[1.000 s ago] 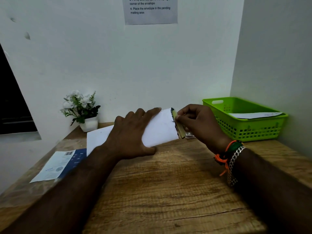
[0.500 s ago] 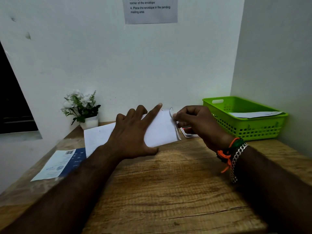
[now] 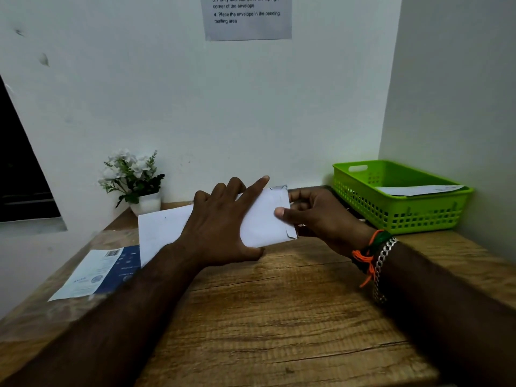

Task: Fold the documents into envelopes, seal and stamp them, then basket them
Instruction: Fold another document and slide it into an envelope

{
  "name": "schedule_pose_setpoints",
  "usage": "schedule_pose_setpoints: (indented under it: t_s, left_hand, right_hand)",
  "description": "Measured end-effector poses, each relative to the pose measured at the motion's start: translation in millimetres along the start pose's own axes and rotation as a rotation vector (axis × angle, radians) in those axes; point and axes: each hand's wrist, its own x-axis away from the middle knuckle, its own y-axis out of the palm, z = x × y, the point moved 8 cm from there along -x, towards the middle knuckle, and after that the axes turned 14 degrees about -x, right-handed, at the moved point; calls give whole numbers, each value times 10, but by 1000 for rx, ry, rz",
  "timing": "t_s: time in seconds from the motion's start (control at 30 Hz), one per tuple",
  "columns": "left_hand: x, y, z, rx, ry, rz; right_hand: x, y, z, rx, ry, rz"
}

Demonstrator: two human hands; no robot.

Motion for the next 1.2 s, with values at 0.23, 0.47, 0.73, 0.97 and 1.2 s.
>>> schedule_pose_setpoints:
  t_s: [0.23,0.47,0.73,0.97,1.2]
  left_hand:
    - [-3,-70,-30,22,-36,35]
    - [-10,-217,-66,61,-81,156]
    - [105,-922,184,876,-198,590]
    - [147,-713,145,1315,-489,498]
    - [134,-349,143,1607,-658,284]
  right_hand:
    - [9,-27,-19,-35,25,-6]
    - [46,-72,-229,-80,-137,85]
    - [467,138,-987,66,-725,202]
    - [622,455,-959,647,-998,268]
    - [503,520,-797,608,-820,156]
